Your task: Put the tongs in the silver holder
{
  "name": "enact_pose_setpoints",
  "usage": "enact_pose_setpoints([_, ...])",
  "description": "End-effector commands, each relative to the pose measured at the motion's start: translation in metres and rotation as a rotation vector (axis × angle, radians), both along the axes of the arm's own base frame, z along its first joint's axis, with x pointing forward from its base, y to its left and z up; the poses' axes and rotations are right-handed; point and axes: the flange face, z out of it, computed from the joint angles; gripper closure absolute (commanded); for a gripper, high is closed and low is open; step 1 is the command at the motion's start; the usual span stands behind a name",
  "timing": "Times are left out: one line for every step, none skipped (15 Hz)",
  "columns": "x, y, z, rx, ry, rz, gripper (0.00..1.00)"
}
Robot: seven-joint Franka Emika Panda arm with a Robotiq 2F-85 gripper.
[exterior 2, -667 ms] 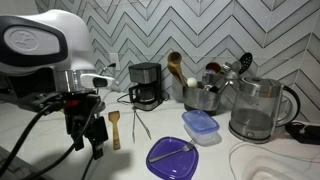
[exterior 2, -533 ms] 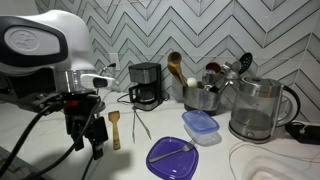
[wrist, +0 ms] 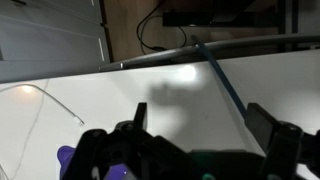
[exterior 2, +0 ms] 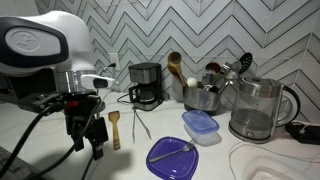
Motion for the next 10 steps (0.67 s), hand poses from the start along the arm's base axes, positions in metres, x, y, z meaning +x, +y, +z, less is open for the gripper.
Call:
enact_pose_setpoints([0.000,0.000,0.000,0.000,0.001,0.000,0.00])
enact_pose_setpoints([0.000,0.000,0.000,0.000,0.001,0.000,0.00])
enact_pose_setpoints([0.000,0.000,0.000,0.000,0.001,0.000,0.00])
enact_pose_setpoints([0.000,0.000,0.000,0.000,0.001,0.000,0.00])
enact_pose_setpoints([0.000,0.000,0.000,0.000,0.001,0.000,0.00])
enact_pose_setpoints([0.005,0.000,0.000,-0.004,-0.002,0.018,0.00])
enact_pose_setpoints([0.013,0.003,0.002,0.005,-0.010,0.037,0.00])
enact_pose_setpoints([0.022,0.008,0.004,0.009,-0.017,0.060,0.00])
enact_pose_setpoints([0.030,0.013,0.007,0.019,-0.026,0.097,0.00])
enact_pose_setpoints([0.040,0.018,0.011,0.028,-0.041,0.136,0.00])
